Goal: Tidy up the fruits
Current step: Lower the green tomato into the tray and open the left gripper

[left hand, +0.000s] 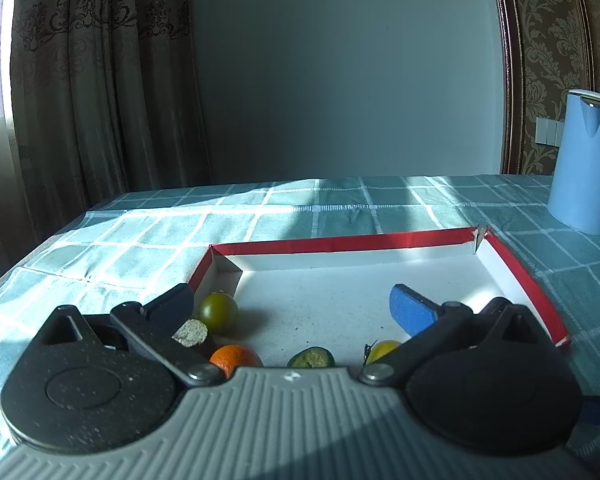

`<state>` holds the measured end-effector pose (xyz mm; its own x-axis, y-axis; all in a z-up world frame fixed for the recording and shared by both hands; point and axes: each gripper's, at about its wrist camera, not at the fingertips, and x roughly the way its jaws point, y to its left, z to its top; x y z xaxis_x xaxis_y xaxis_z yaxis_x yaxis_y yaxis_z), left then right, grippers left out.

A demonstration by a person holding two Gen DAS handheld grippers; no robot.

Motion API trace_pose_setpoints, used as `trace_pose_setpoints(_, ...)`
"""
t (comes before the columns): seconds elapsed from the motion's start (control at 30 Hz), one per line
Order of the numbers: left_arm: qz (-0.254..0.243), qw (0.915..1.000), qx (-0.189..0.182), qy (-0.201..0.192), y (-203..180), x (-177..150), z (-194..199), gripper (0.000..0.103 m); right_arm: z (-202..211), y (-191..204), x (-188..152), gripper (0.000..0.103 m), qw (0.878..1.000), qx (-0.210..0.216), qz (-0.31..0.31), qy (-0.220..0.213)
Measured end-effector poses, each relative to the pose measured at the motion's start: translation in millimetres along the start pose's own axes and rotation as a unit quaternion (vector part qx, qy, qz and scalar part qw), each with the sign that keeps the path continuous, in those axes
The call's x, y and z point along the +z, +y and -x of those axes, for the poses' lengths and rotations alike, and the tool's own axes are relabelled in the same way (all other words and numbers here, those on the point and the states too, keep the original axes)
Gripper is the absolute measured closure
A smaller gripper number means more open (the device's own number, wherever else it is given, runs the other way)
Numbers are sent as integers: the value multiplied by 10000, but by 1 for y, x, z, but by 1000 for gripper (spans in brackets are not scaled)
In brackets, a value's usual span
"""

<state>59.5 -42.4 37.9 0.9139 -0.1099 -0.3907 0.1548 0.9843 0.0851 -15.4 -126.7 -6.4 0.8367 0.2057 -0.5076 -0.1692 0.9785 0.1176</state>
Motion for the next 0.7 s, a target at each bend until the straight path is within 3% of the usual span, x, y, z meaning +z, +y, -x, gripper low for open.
trace_pose_setpoints(0.1,-277,9995,91,-78,-6,-7,12,0,0,0,0,24,10000,-41,-16,-15)
trace_pose_setpoints(0.23,-621,9955,670,-231,-15,-19,27,0,0,-1,0,24,10000,-78,-32,-18)
trace_pose_setpoints(0.43,-291,9994,173,-92,-2,-24,44,0,0,-2,0,24,9999,-121,-76,-15)
trace_pose_setpoints(0.7,-225,9997,30,-99,6,-38,59,0,-1,-1,0,24,9998,-195,-84,-8)
